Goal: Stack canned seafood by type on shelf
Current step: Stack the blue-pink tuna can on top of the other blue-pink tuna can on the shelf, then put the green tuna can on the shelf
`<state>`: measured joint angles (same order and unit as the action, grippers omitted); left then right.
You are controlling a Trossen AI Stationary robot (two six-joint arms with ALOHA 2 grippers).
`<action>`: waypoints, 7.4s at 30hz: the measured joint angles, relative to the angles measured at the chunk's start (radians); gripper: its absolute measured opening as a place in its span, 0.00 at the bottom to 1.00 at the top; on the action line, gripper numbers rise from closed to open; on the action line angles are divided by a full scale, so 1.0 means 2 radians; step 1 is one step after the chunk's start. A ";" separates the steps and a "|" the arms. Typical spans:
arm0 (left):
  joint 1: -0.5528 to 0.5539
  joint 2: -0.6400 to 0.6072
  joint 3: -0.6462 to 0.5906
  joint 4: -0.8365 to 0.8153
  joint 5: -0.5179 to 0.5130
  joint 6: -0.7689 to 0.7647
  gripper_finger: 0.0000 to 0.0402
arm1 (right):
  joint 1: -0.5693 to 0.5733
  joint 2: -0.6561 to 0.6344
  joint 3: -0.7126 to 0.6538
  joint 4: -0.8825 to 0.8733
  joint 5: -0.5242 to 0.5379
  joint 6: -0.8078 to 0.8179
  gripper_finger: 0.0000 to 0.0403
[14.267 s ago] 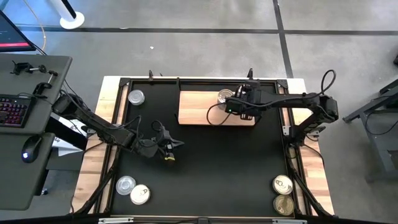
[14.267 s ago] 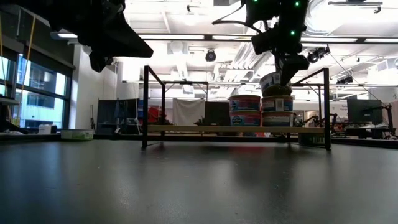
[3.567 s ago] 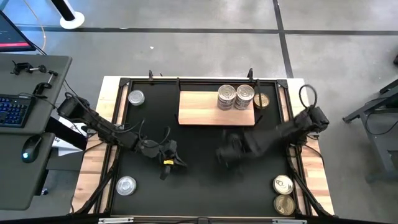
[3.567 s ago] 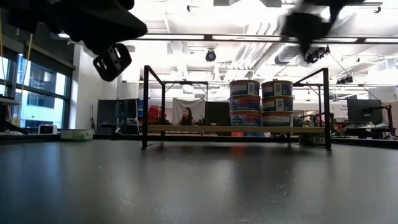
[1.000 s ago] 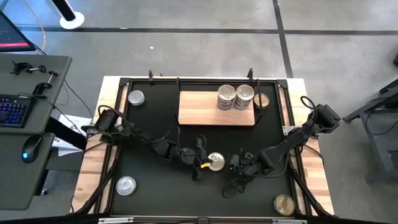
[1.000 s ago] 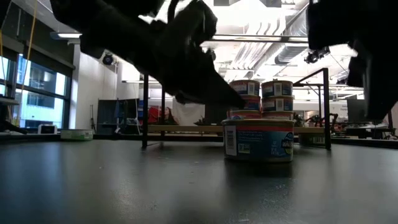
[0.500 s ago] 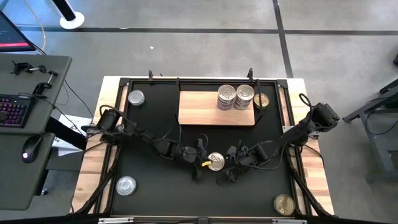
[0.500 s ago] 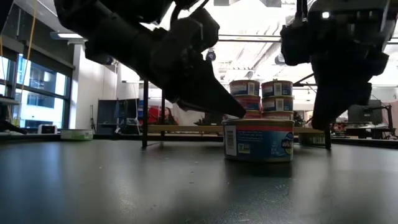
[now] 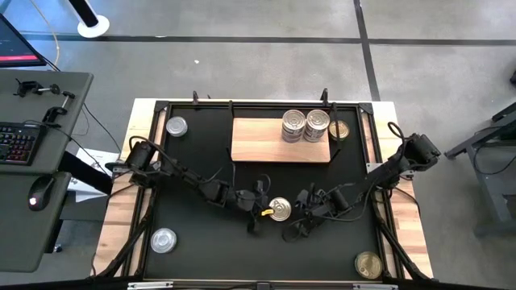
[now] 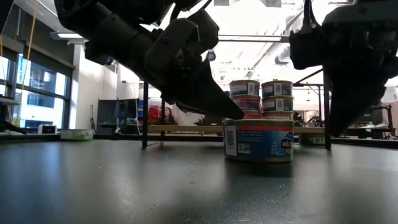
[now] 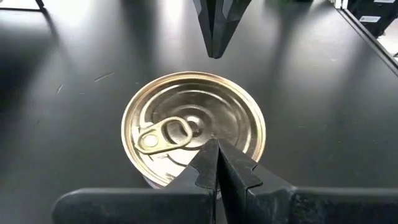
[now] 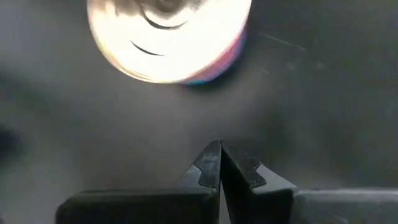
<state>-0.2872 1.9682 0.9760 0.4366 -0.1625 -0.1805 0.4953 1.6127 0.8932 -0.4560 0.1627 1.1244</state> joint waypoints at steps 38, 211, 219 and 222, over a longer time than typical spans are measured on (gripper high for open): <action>0.002 0.005 0.001 -0.011 0.006 0.000 0.00 | -0.052 0.032 0.008 0.054 0.054 -0.330 0.00; -0.049 -0.288 -0.117 0.038 -0.081 -0.092 0.00 | -0.313 -0.011 0.233 -0.429 0.320 -0.614 0.62; -0.043 -0.288 -0.117 0.038 -0.081 -0.092 0.00 | -0.311 -0.013 0.233 -0.430 0.314 -0.614 0.80; -0.043 -0.288 -0.117 0.038 -0.081 -0.090 0.00 | -0.306 -0.014 0.241 -0.439 0.316 -0.615 0.82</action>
<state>-0.3725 1.3914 0.7422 0.5122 -0.3252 -0.3610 -0.1165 1.5837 1.3761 -1.3345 0.7941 -0.1047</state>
